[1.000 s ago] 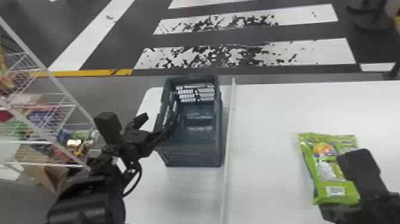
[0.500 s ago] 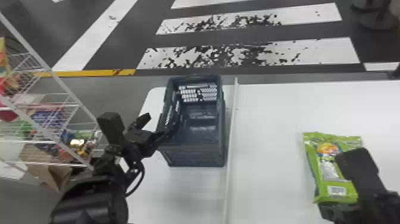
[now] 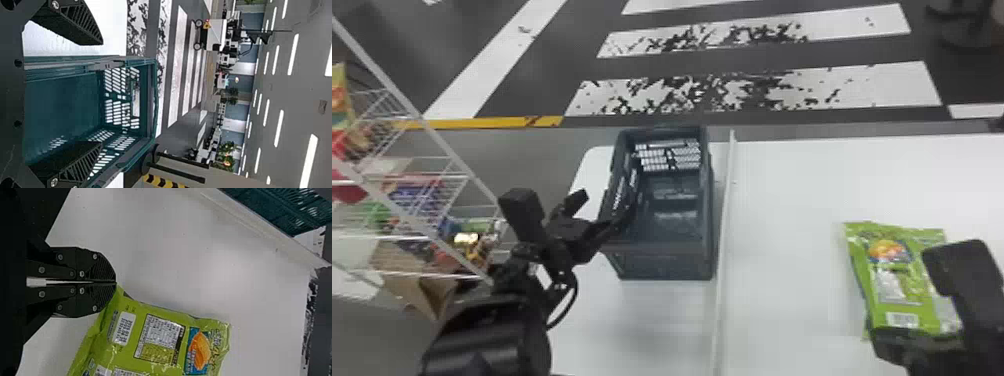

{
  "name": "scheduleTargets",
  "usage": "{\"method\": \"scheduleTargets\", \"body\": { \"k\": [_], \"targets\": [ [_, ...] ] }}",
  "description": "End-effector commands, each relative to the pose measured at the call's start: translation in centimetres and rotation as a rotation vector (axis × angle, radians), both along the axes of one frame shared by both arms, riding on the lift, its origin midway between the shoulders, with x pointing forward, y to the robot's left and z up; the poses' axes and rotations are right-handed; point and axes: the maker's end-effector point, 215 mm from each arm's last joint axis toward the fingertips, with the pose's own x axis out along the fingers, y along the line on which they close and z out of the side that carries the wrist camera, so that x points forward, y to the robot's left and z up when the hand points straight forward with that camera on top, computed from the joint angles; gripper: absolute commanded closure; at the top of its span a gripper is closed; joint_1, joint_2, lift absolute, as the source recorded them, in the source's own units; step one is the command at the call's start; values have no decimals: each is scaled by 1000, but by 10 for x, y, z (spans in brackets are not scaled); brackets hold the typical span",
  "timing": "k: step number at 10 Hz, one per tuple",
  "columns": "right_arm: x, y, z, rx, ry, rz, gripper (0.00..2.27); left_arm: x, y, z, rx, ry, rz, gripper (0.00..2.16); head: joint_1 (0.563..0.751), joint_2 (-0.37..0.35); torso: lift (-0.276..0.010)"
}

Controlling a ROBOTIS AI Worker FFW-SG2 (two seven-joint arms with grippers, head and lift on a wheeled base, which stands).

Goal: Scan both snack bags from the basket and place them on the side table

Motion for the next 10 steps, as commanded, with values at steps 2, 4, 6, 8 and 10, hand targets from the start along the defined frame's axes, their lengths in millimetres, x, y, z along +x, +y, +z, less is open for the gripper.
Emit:
{"method": "scheduleTargets", "body": {
  "k": [2,4,6,8,10],
  "targets": [
    [19,-49,28,-32,-71,-101,33,-1,1,1,2,-3,2,87,695,267,-75],
    [49,-122,30,-144,-161,-238,46,0,2,3,5,-8,13,76,695,190,-75],
    [63,-190,16,-282,-200,-333,60,0,-1,1,1,-6,15,73,695,103,-75],
    [72,-229,-9,-317,-173,-383,63,0,-2,-1,2,-3,13,73,695,0,-75],
    [88,-253,-28,-339,-151,-403,63,-3,0,-2,5,0,16,73,695,-44,-75]
  ]
}}
